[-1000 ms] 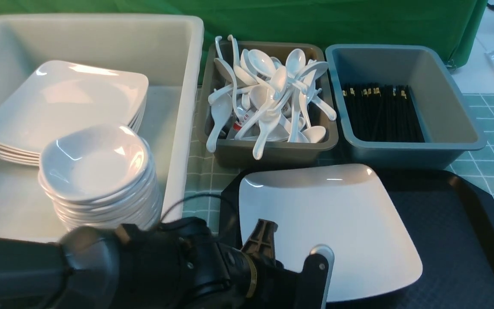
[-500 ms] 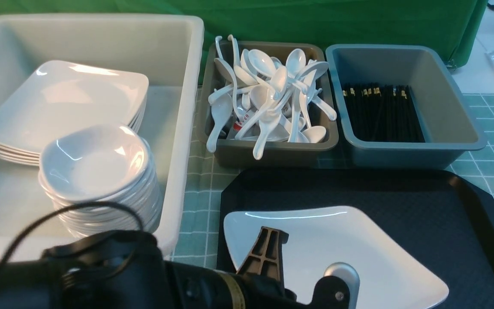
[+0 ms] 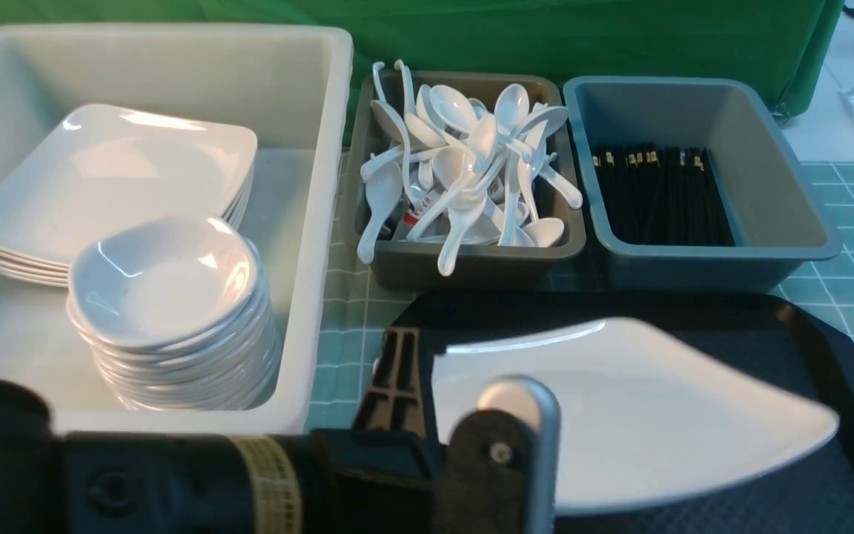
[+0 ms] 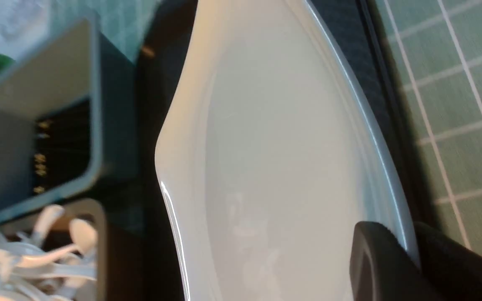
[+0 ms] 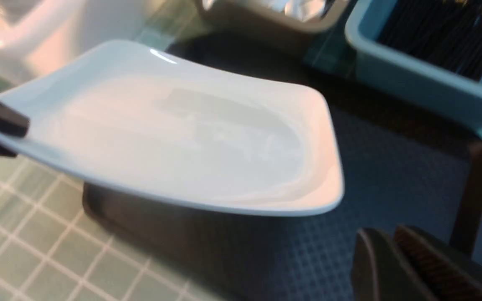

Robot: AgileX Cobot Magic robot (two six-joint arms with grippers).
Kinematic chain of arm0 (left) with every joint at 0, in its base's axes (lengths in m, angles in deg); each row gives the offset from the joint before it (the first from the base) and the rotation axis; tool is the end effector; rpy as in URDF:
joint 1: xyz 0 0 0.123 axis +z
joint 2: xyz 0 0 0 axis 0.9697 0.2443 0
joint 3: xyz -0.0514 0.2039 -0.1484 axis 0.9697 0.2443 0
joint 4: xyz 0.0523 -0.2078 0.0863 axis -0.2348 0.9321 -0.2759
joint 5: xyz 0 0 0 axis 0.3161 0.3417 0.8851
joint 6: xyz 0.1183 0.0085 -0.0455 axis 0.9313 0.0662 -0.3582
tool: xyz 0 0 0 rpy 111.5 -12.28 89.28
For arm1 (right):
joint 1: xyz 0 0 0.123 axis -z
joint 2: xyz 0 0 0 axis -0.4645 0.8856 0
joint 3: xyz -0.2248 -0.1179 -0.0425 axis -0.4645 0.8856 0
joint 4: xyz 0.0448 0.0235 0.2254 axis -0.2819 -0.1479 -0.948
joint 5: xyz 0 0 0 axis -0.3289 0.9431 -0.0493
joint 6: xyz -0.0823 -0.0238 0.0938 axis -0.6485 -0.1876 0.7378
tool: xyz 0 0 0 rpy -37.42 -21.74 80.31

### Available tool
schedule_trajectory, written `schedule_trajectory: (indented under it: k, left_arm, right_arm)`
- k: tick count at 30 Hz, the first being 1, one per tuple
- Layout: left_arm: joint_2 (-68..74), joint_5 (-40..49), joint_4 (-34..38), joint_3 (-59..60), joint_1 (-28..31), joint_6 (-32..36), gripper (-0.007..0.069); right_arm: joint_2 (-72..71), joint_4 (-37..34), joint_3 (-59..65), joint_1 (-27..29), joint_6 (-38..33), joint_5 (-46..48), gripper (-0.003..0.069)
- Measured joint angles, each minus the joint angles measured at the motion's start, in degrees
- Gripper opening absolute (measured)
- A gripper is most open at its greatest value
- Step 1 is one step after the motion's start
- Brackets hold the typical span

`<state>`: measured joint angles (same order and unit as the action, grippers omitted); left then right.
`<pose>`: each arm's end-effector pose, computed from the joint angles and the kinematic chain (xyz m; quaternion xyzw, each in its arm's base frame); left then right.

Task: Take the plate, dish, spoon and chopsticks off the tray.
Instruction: Use the left arm to put the plate into the large storage box on the left

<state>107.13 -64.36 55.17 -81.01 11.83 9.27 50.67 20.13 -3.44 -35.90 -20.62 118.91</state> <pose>0.1218 -0.2275 0.2837 0.7312 0.4789 -0.0167 0.4855 0.0940 0.0714 0.3496 -0.2491 0.8176 0.1684 0.4910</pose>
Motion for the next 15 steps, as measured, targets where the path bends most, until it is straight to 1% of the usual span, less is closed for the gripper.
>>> schedule_trajectory:
  k: [4,9,11,15]
  left_arm:
    - [-3.08,-2.71,-0.48,-0.12,0.0,-1.1,0.0029]
    - [-5.2,0.02,-5.37,-3.49,1.01,-4.96,0.0031]
    - [-5.52,1.76,-9.26,-5.35,3.27,-8.17,0.0031]
    - [-5.7,3.29,-12.96,-7.68,9.86,-10.02,0.0031]
  right_arm:
    - [0.0,1.74,-1.42,0.0,0.6,-3.53,0.0088]
    - [-0.06,2.29,-4.12,0.0,0.86,-8.84,0.0067]
    - [-0.06,2.45,-5.21,0.0,0.86,-11.45,0.0046]
    - [0.4,3.18,-5.83,0.0,0.86,-17.01,0.002]
